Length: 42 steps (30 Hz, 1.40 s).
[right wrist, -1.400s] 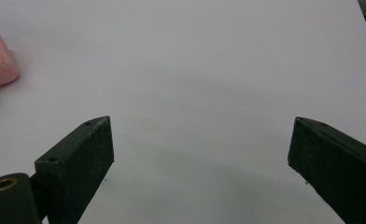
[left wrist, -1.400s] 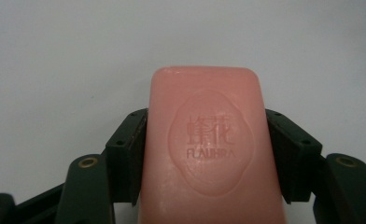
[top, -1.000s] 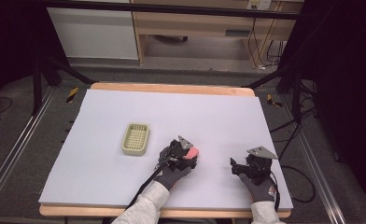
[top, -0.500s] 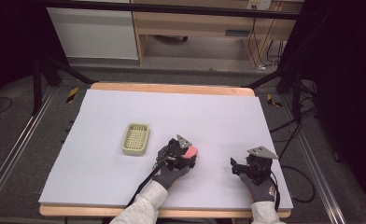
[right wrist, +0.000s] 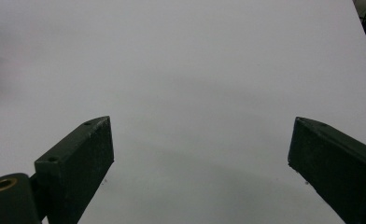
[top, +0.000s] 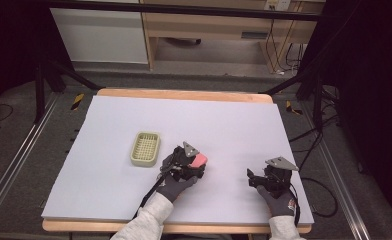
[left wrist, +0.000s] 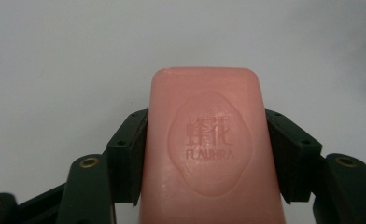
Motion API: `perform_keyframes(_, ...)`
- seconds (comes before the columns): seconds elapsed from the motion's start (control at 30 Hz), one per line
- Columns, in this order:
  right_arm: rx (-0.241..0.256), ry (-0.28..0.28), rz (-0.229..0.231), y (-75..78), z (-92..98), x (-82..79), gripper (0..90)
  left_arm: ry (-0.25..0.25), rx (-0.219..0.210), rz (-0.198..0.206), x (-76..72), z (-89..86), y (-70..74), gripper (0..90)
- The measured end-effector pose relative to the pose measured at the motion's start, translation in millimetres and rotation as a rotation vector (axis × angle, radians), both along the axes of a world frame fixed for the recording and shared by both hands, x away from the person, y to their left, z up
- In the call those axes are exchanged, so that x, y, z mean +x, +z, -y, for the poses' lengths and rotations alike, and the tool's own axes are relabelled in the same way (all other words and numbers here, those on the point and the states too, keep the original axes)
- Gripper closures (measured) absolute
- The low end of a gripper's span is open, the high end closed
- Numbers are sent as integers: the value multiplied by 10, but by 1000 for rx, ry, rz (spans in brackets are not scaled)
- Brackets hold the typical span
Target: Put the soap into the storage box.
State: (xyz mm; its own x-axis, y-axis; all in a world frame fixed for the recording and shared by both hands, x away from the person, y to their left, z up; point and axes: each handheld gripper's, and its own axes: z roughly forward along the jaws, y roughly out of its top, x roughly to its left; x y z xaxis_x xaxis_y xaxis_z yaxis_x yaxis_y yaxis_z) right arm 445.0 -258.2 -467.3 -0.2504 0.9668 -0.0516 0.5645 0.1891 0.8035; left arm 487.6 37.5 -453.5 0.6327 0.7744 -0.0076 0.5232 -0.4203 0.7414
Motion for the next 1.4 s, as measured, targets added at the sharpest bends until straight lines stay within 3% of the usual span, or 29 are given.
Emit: perform_keyframes(1.4, 1, -12, 9, 9, 9, -10, 71, 81, -28, 46, -42, -602, 363, 369)
